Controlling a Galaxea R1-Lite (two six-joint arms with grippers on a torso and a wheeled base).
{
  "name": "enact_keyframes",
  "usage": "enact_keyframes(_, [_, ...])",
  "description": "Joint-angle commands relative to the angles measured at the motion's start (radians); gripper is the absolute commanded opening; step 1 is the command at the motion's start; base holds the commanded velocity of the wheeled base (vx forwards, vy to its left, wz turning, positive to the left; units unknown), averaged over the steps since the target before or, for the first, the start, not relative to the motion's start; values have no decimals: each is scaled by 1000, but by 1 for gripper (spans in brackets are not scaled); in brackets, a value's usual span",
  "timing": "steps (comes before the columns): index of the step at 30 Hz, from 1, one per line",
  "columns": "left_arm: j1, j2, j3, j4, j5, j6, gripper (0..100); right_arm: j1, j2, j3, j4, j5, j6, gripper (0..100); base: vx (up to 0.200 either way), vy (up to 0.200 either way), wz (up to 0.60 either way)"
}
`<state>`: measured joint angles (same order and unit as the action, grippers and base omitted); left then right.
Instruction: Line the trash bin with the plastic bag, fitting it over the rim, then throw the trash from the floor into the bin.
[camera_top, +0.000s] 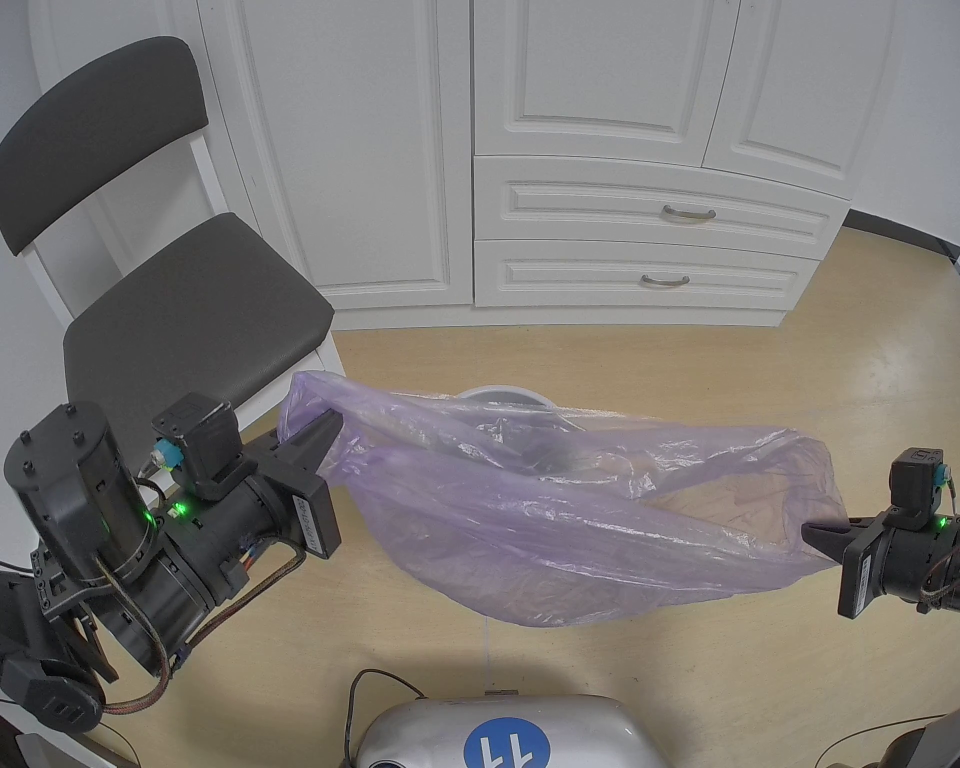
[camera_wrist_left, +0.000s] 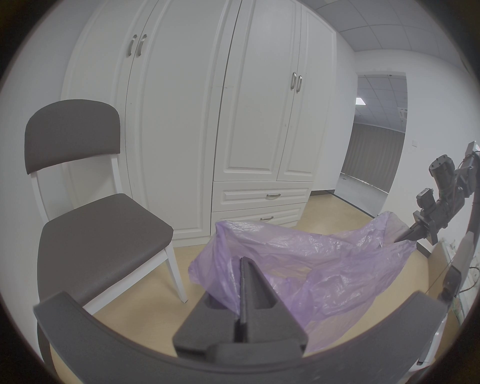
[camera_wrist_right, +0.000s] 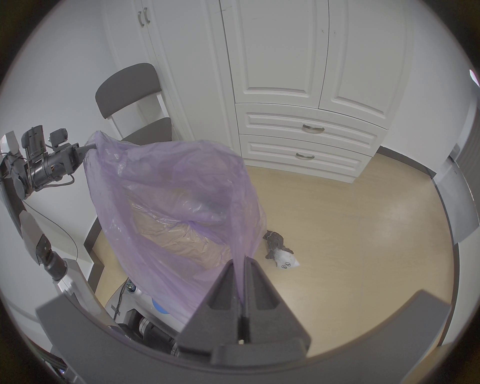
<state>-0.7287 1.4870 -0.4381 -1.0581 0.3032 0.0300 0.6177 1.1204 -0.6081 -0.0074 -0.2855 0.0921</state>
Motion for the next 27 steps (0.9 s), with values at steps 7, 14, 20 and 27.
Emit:
enact_keyframes(7, [-5,-17,-1,0,1,4,0,1,-28,1,0,-23,-14,0,0,0,0])
enact_keyframes(14, [0,-54,1,-2,2,61,0,10,-19,-4,-2,-43,-22,0,0,0,0])
enact_keyframes(20, [2,-54,6,-5,2,57,0,11,-19,1,-2,-44,-22,0,0,0,0])
enact_keyframes(27, [6,-10,7,-5,2,53,0,1,-14,4,0,-46,-20,0,0,0,0])
